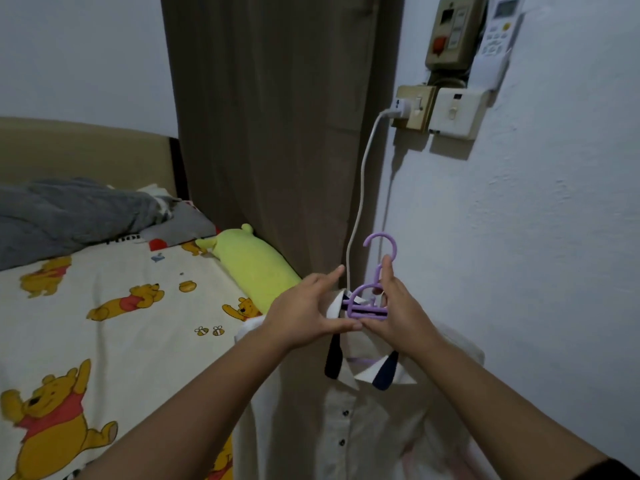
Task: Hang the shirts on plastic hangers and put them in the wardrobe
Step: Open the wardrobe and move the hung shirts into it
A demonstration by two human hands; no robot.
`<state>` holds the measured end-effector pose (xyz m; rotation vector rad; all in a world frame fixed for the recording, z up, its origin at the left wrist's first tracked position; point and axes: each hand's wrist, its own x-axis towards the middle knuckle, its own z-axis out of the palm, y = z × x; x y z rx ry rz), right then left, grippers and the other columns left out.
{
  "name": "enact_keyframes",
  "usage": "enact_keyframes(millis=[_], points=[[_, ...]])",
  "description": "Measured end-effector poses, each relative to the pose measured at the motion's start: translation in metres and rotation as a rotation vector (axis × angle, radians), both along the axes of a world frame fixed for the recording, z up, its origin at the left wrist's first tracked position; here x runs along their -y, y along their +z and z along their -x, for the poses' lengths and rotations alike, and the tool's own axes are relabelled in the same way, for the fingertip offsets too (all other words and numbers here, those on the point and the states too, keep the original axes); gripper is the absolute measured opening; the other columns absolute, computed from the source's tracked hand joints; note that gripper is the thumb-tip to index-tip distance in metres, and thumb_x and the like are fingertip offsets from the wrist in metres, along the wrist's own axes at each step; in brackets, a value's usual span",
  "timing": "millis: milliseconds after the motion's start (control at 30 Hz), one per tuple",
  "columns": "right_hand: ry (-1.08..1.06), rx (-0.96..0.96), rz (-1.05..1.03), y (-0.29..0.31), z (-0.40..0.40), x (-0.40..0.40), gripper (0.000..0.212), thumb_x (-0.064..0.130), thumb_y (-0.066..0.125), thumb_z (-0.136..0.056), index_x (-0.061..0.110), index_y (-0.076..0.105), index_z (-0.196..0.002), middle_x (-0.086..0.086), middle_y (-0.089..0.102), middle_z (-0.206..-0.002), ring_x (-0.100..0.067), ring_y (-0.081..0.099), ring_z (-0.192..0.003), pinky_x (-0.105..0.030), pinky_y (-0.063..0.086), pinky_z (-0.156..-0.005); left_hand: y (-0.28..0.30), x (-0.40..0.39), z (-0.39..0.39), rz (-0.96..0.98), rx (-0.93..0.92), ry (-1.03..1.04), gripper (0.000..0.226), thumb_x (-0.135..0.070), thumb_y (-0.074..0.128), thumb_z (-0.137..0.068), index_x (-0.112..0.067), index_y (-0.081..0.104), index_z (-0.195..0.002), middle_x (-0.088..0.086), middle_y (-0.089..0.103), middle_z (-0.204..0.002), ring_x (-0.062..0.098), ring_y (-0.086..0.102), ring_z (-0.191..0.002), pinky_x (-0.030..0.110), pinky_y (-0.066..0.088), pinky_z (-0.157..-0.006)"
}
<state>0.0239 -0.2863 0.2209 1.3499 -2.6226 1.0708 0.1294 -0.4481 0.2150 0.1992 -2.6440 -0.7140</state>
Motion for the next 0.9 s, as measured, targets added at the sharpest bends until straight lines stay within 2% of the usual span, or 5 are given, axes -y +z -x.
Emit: enact_keyframes(millis=[133, 333, 500, 667, 900], points=[[0.006, 0.003, -0.057, 0.004, -0.002, -0.017, 0.113, 0.029, 0.074, -0.08, 0.04, -0.021, -0.141, 0.006, 0.034, -0.142, 0.0, 0.046, -0.107, -0.015, 0.047, -0.086, -0.001, -0.022, 0.017, 0.011, 0.007, -0.117, 0.096, -0.06, 0.071, -0.072, -0.038, 0.02, -0.15, -0.006, 0.053, -0.133, 0.007, 0.052, -0.112, 0.03, 0.05, -0.09], [-0.136, -0.141, 0.149, 0.023, -0.005, -0.048, 0.078, 0.023, 0.058, -0.092, 0.037, 0.006, -0.147, 0.016, 0.044, -0.089, -0.006, 0.055, -0.075, -0.007, 0.045, -0.066, 0.005, -0.042, 0.036, -0.001, -0.088, -0.143, 0.091, -0.045, 0.076, -0.075, -0.039, 0.022, -0.148, -0.006, 0.058, -0.12, 0.006, 0.053, -0.103, 0.03, 0.051, -0.088], [-0.191, -0.191, 0.26, 0.038, -0.006, -0.074, 0.091, 0.021, 0.069, -0.085, 0.059, -0.001, -0.129, 0.005, 0.049, -0.095, -0.012, 0.06, -0.073, -0.016, 0.053, -0.067, 0.015, -0.059, 0.052, -0.083, -0.151, -0.19, 0.09, -0.044, 0.077, -0.074, -0.044, 0.023, -0.146, -0.012, 0.058, -0.111, 0.005, 0.054, -0.099, 0.031, 0.053, -0.088], [-0.275, -0.058, 0.095, 0.056, -0.004, -0.093, 0.103, 0.023, 0.074, -0.08, 0.04, -0.004, -0.146, 0.002, 0.052, -0.073, -0.007, 0.053, -0.061, -0.013, 0.045, -0.058, 0.013, -0.077, 0.059, -0.125, -0.123, -0.28, 0.093, -0.047, 0.08, -0.07, -0.043, 0.027, -0.145, -0.012, 0.057, -0.107, 0.006, 0.054, -0.098, 0.028, 0.049, -0.089], [-0.22, 0.25, -0.152, 0.026, 0.01, -0.103, 0.108, 0.018, 0.082, -0.069, 0.039, 0.011, -0.147, -0.012, 0.065, -0.071, -0.008, 0.055, -0.054, -0.012, 0.043, -0.051, -0.016, -0.077, 0.044, -0.654, 0.249, -0.385, 0.081, -0.039, 0.08, -0.072, -0.028, 0.043, -0.143, -0.009, 0.063, -0.108, 0.004, 0.062, -0.086, 0.016, 0.048, -0.079]])
